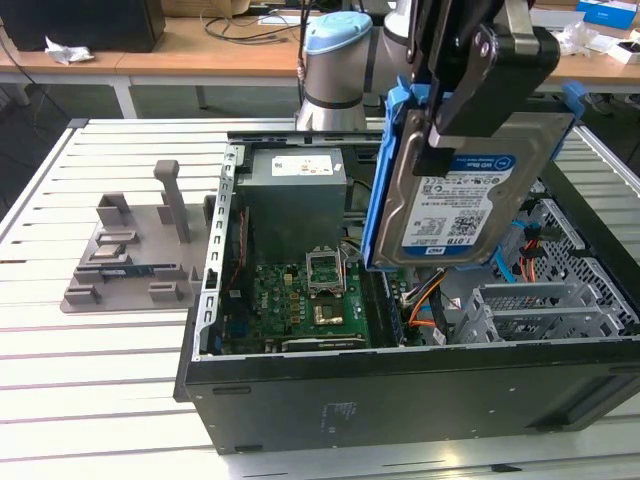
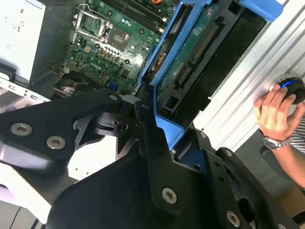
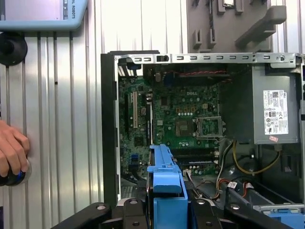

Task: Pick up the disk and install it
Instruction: 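Pick up the disk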

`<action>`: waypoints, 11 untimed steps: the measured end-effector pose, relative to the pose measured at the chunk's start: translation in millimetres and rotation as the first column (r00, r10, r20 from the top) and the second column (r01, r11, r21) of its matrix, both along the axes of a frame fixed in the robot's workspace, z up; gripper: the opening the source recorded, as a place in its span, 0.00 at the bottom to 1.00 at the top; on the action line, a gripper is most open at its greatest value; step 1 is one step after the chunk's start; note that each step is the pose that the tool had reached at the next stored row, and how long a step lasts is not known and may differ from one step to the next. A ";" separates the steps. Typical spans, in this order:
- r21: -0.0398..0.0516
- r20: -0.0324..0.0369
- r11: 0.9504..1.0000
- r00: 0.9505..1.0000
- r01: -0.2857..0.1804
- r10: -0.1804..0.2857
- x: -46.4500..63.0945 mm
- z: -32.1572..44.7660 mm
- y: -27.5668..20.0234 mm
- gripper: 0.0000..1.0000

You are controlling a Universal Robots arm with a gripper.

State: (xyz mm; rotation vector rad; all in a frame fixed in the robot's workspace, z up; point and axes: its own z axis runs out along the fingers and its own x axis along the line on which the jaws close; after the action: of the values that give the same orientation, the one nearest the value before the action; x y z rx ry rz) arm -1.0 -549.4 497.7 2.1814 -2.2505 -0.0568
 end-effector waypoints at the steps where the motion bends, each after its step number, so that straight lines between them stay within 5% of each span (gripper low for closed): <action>1: 0.000 0.000 1.000 1.000 0.000 0.000 1.1 -0.1 -1.9 0.37; 11: 0.000 -0.001 1.000 1.000 0.000 0.000 37.8 -1.0 -4.8 0.37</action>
State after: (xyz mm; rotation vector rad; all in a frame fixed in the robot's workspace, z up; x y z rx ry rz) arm 36.8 -554.2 496.7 2.1807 -2.2499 -0.0583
